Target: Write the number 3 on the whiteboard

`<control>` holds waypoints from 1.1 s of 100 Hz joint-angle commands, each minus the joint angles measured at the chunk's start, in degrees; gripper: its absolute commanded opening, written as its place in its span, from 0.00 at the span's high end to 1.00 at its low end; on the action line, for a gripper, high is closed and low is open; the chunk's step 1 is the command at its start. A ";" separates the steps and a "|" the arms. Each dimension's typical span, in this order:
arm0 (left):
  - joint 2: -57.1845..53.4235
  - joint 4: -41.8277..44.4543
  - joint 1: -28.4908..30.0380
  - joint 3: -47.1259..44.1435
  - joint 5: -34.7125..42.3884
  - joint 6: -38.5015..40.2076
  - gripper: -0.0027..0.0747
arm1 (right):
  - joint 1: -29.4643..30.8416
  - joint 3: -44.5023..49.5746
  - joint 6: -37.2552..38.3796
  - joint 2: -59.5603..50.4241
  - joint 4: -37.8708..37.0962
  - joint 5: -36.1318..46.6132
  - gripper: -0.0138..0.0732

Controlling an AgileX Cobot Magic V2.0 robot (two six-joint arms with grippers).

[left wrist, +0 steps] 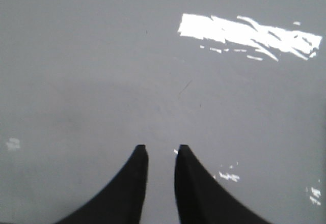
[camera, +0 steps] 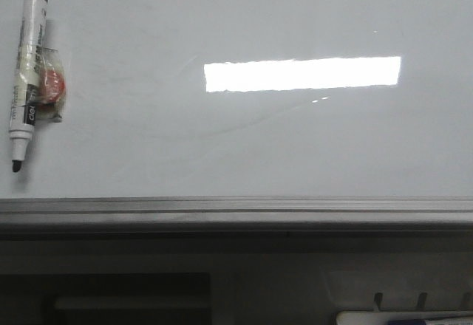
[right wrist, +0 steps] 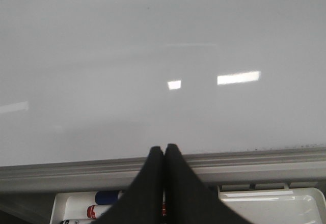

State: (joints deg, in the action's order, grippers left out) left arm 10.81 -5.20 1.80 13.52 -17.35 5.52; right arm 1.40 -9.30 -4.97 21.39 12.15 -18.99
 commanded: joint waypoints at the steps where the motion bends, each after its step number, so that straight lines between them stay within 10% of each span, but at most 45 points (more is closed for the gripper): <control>1: 0.97 -0.89 0.16 1.13 9.50 -0.56 0.49 | -0.07 -1.91 -0.20 0.98 0.47 4.63 0.91; 12: 0.97 -1.37 0.16 -0.34 15.82 -0.56 0.31 | -1.24 -1.91 -0.20 0.98 0.47 5.59 0.91; 39: 1.11 5.20 -2.08 -1.19 21.71 -0.97 0.37 | -1.37 -1.91 -0.20 0.98 0.47 7.64 0.91; 70: 10.55 13.04 -23.10 -1.19 29.09 -0.87 0.37 | -1.37 -1.91 -0.20 0.98 0.47 7.71 0.91; 110: 29.61 -0.83 -43.18 -0.99 35.40 -0.87 0.37 | -1.37 -1.91 -0.20 0.98 0.47 8.08 0.91</control>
State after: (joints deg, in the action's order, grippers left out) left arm 36.89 -4.34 -38.96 10.68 10.87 4.47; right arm 0.13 -9.30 -4.97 21.39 12.23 -15.45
